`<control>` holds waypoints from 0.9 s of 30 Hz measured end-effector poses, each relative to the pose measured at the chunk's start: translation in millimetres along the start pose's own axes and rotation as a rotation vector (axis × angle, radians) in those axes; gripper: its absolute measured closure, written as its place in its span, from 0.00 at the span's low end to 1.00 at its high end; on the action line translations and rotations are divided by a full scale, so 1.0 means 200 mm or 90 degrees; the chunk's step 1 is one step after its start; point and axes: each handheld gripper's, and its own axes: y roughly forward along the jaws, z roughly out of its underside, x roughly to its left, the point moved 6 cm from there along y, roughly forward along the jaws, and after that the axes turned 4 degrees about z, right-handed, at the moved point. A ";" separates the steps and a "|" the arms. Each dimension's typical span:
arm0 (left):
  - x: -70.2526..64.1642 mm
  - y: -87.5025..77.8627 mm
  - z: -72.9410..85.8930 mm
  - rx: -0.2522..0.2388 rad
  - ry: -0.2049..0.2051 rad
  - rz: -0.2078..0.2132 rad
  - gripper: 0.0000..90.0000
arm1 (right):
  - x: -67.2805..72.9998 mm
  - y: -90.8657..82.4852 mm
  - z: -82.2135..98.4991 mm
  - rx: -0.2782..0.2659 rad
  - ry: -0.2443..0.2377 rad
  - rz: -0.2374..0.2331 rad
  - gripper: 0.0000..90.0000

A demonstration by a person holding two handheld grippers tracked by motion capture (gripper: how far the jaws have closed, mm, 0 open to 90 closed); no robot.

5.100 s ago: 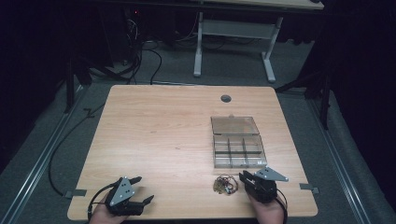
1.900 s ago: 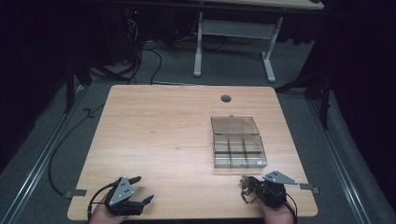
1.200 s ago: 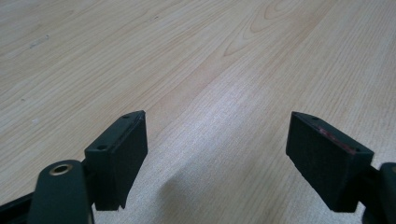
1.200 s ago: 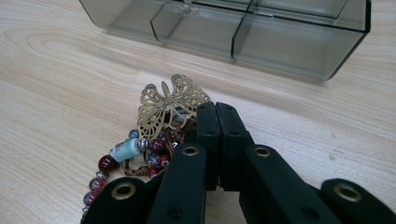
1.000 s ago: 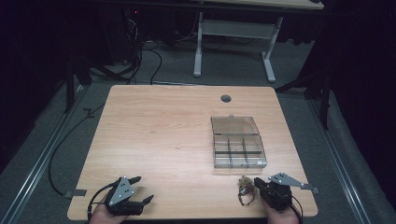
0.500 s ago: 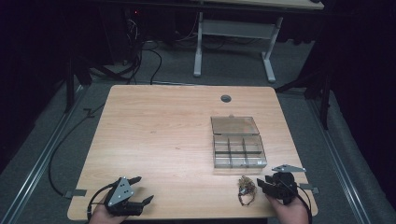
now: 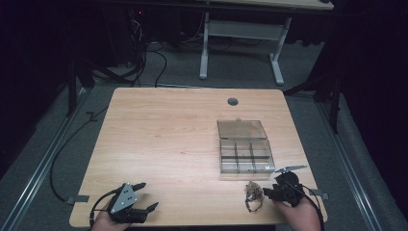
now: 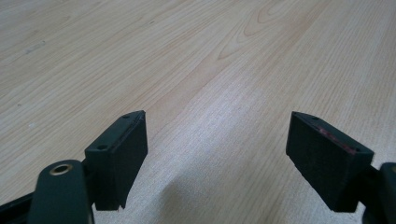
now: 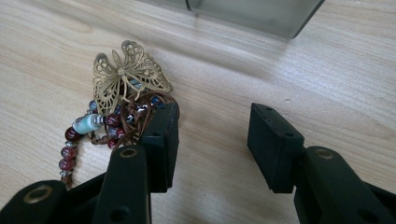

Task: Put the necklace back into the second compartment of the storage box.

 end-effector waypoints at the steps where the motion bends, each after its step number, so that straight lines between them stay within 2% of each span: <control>1: 0.00 0.00 0.00 -0.001 0.000 0.000 0.24 | 0.00 0.00 0.00 0.006 -0.002 -0.001 0.59; 8: 0.00 0.00 0.00 -0.002 -0.005 0.001 0.23 | 0.03 -0.04 -0.04 0.029 -0.001 -0.019 0.53; 16: 0.00 0.00 0.00 0.000 -0.002 0.001 0.23 | 0.10 -0.06 -0.05 0.060 -0.041 -0.037 0.45; 21: 0.00 0.00 0.00 0.002 -0.001 0.002 0.23 | 0.15 -0.04 -0.04 0.084 -0.063 -0.038 0.42; 24: 0.00 0.00 0.00 0.004 -0.001 0.003 0.23 | 0.16 -0.03 -0.03 0.094 -0.085 -0.024 0.41; 27: 0.00 0.00 0.00 0.004 -0.001 0.005 0.24 | 0.17 -0.03 -0.03 0.106 -0.093 -0.016 0.42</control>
